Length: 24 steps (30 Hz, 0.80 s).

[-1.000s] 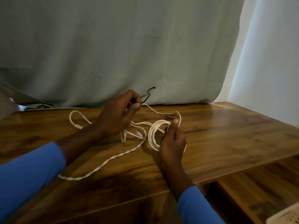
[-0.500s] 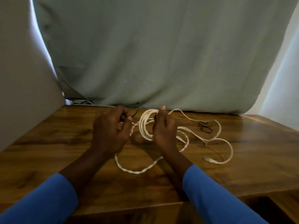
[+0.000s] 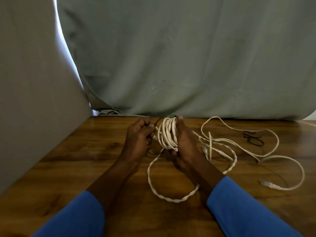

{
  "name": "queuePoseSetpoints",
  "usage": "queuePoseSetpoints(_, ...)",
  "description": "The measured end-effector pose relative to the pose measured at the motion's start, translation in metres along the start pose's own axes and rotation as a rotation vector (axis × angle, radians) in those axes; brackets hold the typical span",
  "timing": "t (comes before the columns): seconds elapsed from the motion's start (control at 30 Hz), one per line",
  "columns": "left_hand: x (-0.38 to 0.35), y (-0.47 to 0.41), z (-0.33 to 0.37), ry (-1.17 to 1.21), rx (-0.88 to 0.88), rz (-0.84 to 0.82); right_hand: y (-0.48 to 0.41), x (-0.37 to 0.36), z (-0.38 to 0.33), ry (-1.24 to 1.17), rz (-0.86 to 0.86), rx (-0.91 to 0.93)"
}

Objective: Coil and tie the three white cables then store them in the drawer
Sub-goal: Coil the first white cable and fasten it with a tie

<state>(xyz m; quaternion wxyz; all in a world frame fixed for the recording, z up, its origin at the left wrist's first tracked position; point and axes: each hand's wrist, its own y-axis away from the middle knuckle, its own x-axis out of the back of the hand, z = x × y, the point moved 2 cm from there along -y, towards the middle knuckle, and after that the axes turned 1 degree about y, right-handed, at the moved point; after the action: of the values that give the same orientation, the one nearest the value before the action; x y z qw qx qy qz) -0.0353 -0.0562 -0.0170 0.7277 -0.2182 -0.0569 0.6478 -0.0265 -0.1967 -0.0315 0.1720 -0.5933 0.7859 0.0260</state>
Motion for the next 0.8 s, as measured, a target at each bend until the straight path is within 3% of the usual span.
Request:
queuePoseSetpoints(0.1,0.001,-0.001,-0.004,0.166,0.077,0.014,0.001,-0.001,0.0,0.063,-0.087,-0.019)
queuePoseSetpoints(0.23,0.014,-0.01,0.005,0.606,0.206,0.03,0.004,-0.002,-0.002,0.109,-0.141,-0.002)
queuePoseSetpoints(0.4,0.038,-0.017,0.014,0.769,0.217,0.051,0.008,-0.004,-0.003,0.155,-0.205,0.029)
queuePoseSetpoints(0.63,0.032,-0.018,0.007,0.603,0.303,0.037,0.017,-0.013,0.002,0.216,-0.282,0.029)
queuePoseSetpoints(0.8,0.05,-0.024,0.005,0.436,0.338,0.181,0.016,-0.013,-0.001,0.154,-0.297,0.049)
